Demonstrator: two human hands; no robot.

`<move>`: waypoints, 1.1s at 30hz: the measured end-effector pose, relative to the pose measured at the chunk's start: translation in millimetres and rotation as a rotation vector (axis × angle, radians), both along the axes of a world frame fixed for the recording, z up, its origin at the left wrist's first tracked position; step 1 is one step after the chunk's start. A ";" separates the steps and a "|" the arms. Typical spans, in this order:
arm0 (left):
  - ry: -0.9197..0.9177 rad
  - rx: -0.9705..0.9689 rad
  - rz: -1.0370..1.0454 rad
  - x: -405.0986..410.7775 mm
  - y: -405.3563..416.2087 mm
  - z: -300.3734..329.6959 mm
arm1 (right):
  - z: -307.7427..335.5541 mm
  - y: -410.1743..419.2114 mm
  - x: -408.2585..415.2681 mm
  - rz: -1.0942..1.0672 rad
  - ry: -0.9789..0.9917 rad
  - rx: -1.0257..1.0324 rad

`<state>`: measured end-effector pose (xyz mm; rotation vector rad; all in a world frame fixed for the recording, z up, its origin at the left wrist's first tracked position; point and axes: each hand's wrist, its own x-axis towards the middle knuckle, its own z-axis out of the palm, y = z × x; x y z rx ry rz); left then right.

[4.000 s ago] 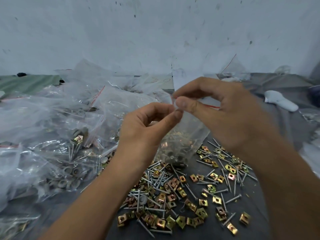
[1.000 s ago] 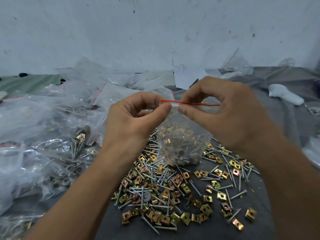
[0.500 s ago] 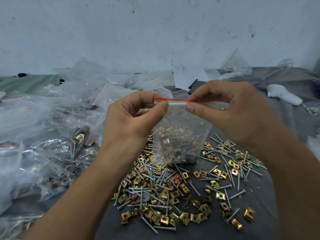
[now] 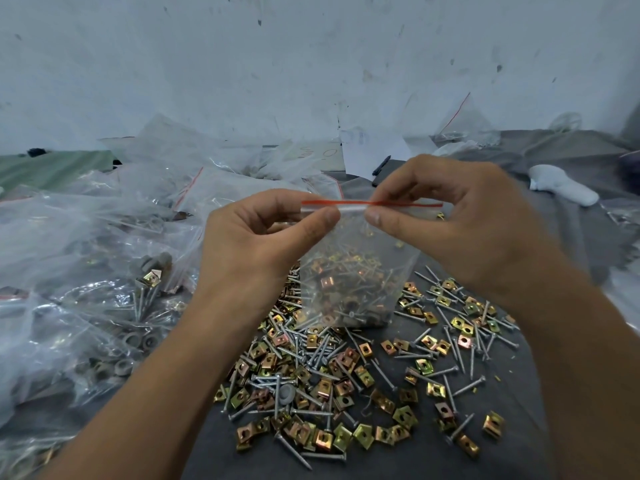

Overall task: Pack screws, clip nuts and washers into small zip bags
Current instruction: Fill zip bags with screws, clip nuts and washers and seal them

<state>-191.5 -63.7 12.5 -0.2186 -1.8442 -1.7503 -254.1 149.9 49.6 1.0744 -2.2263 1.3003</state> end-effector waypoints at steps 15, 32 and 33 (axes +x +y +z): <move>0.011 -0.004 -0.057 2.7 7.6 2.0 | -1.4 -8.5 0.5 0.059 0.000 -0.043; 0.031 -0.021 -0.031 7.5 4.1 10.4 | 1.4 4.4 1.5 0.025 -0.051 -0.097; 0.030 -0.025 -0.021 8.0 4.3 11.1 | 1.0 5.0 0.4 0.022 -0.057 -0.103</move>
